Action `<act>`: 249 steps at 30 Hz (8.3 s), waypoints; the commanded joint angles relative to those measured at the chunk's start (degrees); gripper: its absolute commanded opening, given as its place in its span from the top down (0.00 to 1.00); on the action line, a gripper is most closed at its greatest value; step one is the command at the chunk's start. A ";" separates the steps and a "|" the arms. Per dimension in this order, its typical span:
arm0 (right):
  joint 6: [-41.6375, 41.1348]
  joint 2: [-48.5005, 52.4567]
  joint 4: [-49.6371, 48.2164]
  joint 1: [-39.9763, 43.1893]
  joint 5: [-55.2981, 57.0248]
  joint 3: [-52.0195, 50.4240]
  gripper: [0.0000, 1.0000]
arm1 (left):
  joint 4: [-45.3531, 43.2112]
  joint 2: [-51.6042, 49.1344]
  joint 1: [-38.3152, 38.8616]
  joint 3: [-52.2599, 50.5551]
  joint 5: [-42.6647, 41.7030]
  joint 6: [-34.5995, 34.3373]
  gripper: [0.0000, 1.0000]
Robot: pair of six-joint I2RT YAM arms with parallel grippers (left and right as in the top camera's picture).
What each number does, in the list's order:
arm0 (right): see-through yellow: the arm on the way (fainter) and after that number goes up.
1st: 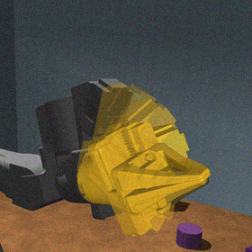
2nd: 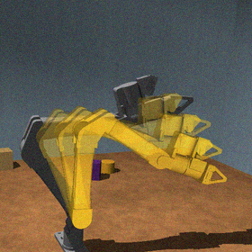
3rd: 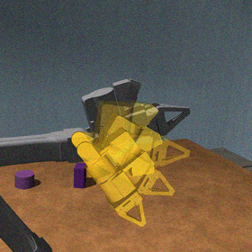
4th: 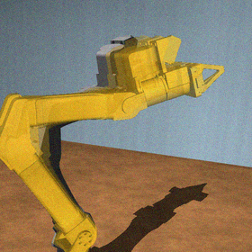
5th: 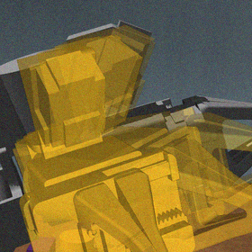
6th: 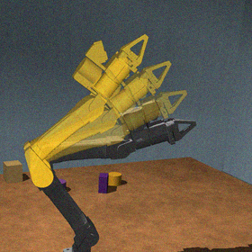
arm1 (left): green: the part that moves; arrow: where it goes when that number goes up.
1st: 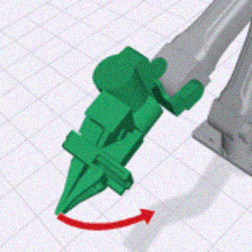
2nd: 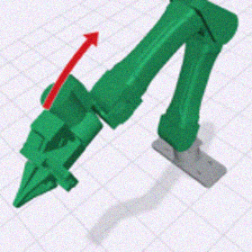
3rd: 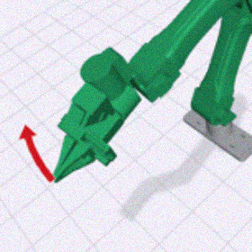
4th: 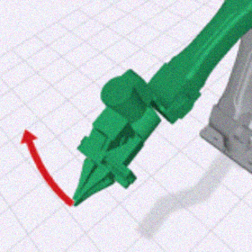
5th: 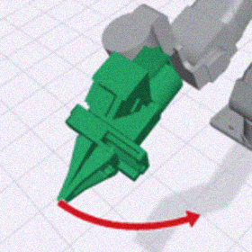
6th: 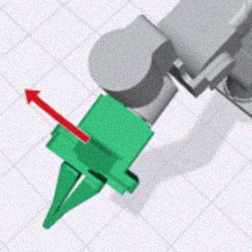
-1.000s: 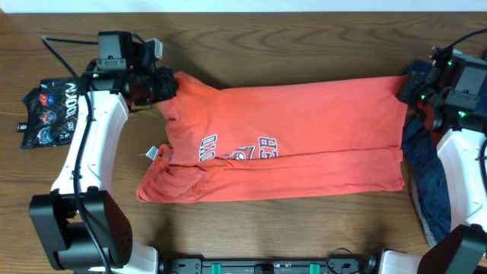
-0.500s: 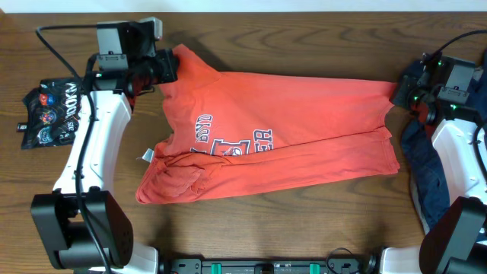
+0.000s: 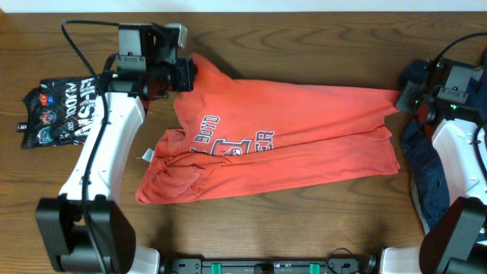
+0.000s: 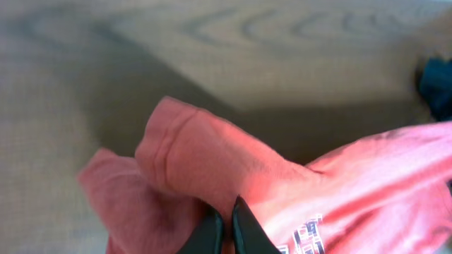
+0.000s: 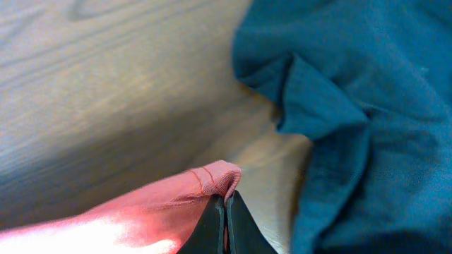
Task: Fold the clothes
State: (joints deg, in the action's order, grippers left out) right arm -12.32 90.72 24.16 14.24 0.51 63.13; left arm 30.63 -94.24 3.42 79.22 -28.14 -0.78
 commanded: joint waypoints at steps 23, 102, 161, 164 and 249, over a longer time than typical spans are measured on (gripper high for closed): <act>-0.94 0.35 14.21 0.59 8.46 0.07 0.99 | 0.28 10.43 -0.22 1.27 23.06 1.20 0.94; -0.28 0.37 19.54 0.09 6.58 -0.20 0.78 | 12.70 -3.45 0.52 -8.87 13.00 -4.26 0.62; 9.42 0.39 15.26 0.11 -2.49 -7.23 0.40 | 9.44 8.94 -5.49 -20.46 28.04 -7.52 0.33; 9.40 0.39 13.60 0.09 -2.54 -8.61 0.37 | 3.82 9.25 -5.49 -20.46 26.27 -7.50 0.27; 9.18 0.39 14.43 0.04 -2.51 -8.87 0.33 | -23.91 -7.37 -8.26 -19.74 15.37 -8.66 0.46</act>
State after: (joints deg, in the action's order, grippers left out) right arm -3.62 90.74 38.50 13.98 -1.74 54.61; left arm 8.01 -101.51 -4.71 58.89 -15.46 -10.24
